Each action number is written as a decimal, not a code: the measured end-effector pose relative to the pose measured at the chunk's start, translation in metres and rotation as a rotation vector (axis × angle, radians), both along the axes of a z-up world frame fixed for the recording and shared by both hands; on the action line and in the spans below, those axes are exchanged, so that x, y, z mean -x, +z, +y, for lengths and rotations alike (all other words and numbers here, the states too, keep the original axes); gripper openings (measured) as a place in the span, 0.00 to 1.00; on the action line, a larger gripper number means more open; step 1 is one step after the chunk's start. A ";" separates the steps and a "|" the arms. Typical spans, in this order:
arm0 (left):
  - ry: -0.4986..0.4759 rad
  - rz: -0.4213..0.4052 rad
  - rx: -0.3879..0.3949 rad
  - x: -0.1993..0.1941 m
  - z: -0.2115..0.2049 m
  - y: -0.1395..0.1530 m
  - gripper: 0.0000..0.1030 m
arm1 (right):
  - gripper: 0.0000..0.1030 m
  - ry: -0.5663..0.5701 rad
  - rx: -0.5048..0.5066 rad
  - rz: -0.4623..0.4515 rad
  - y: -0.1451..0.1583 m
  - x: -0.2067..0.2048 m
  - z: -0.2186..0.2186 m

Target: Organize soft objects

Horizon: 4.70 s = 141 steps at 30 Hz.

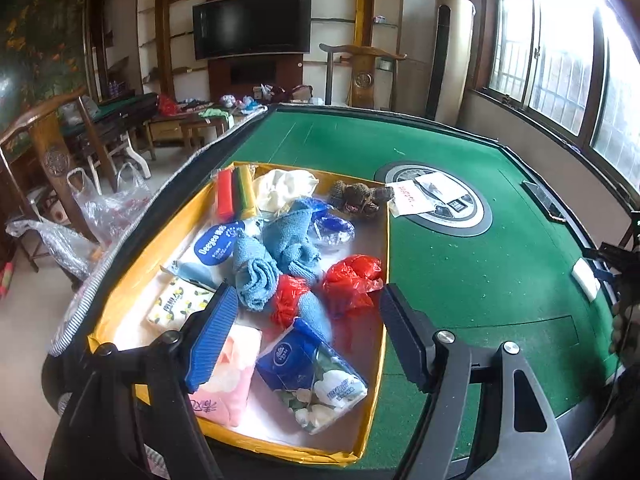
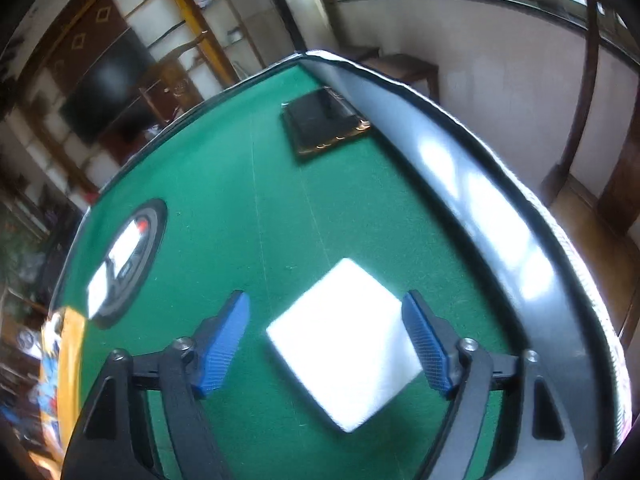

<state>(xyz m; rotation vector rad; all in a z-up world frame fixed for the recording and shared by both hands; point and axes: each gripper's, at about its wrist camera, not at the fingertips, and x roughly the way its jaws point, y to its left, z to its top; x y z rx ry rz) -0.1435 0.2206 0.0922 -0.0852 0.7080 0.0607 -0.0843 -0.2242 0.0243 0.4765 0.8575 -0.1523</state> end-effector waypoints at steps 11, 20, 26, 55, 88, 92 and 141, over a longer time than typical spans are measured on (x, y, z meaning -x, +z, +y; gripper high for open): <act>-0.054 -0.007 0.042 0.004 -0.005 -0.001 0.71 | 0.80 0.279 -0.141 -0.093 0.028 -0.004 0.067; -0.017 -0.020 0.107 -0.001 0.011 -0.008 0.71 | 0.80 0.273 -0.051 -0.042 0.043 -0.023 0.094; -0.013 -0.038 0.155 0.001 0.024 -0.010 0.71 | 0.80 0.444 0.047 0.008 0.036 -0.098 0.192; -0.077 -0.026 0.309 -0.002 0.052 -0.006 0.71 | 0.37 0.717 0.352 0.365 -0.008 -0.107 0.299; -0.581 0.326 -0.118 -0.064 -0.198 -0.078 1.00 | 0.67 0.005 -0.130 0.064 0.017 0.024 -0.044; -0.593 0.286 -0.107 -0.063 -0.198 -0.072 0.73 | 0.67 0.022 -0.050 0.092 0.015 0.003 -0.030; -0.565 0.298 0.218 -0.069 -0.147 -0.052 0.29 | 0.84 0.327 0.132 0.083 0.034 0.028 0.076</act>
